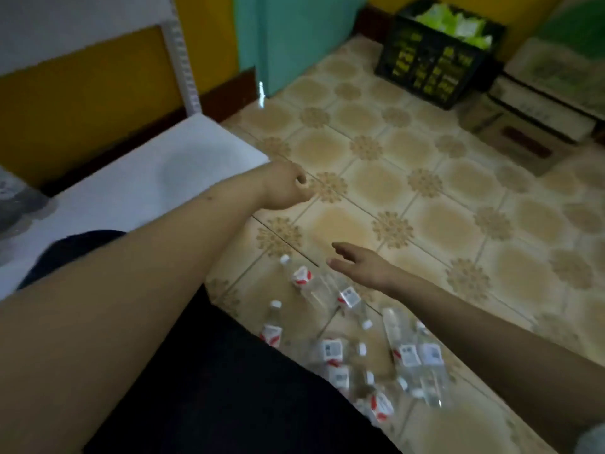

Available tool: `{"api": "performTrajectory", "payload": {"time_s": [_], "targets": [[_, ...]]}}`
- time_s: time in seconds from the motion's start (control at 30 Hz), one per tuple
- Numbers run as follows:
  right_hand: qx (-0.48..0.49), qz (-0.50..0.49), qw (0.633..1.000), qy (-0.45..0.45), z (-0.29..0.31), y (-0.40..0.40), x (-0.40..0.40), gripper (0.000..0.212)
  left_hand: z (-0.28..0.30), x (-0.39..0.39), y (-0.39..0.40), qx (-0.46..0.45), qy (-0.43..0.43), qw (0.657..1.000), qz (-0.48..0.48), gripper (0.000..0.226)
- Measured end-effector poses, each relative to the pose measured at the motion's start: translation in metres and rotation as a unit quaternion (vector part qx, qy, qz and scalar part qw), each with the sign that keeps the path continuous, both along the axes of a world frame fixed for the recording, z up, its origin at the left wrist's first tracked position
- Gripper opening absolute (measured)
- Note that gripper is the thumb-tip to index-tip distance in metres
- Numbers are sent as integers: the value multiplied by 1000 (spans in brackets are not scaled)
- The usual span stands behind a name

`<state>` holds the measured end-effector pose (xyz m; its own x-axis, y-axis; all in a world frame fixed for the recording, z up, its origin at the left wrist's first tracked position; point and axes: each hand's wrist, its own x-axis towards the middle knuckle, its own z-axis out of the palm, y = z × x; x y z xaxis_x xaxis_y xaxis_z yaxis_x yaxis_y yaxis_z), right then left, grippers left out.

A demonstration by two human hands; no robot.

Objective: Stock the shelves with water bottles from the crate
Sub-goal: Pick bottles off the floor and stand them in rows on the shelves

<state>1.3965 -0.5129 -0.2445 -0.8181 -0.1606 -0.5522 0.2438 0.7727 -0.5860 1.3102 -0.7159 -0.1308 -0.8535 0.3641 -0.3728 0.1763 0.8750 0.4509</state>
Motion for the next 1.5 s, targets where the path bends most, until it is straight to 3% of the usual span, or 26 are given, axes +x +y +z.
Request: {"api": "performTrajectory", "payload": {"time_s": [0.17, 0.27, 0.37, 0.43, 0.5, 0.57, 0.67, 0.77, 0.87, 1.0, 1.1, 1.23, 1.3, 1.4, 1.5], "targets": [[25, -135, 990, -37, -70, 59, 80, 59, -57, 41, 93, -71, -114, 982, -132, 52], [36, -176, 979, -99, -126, 75, 123, 59, -101, 71, 110, -68, -177, 969, -159, 46], [29, -162, 974, -157, -166, 76, 154, 57, -146, 97, 98, -116, -239, 950, -165, 43], [9, -116, 976, -186, -179, 65, 168, 61, -164, 105, 87, -213, -319, 905, -184, 46], [14, -34, 979, -201, -193, 50, 181, 73, -170, 104, 80, -243, -374, 880, -164, 48], [27, 42, 975, -215, -207, 34, 195, 89, -177, 98, 76, -179, -341, 913, -135, 45], [20, 18, 975, -222, -224, 18, 214, 102, -188, 87, 74, -72, -260, 962, -50, 35], [16, -9, 980, -196, -234, 14, 221, 94, -197, 84, 73, -58, -271, 960, -38, 31], [-1, 0, 977, -214, -233, 15, 218, 86, -200, 92, 73, -100, -300, 946, -76, 35], [-107, -93, 949, -281, -208, 19, 204, 78, -200, 94, 75, -112, -290, 946, -97, 34], [-111, -94, 963, -227, -179, 26, 192, 79, -197, 93, 73, -102, -273, 951, -99, 46], [-75, -34, 994, -68, -122, 41, 166, 69, -179, 96, 70, -210, -278, 909, -229, 109], [-12, 33, 998, 46, -95, 51, 152, 78, -168, 102, 71, -243, -243, 898, -273, 120], [67, 113, 977, 167, -53, 65, 132, 82, -155, 103, 75, -148, -217, 928, -263, 87], [74, 115, 972, 189, -3, 76, 111, 74, -133, 96, 74, -72, -199, 944, -251, 63]]}}
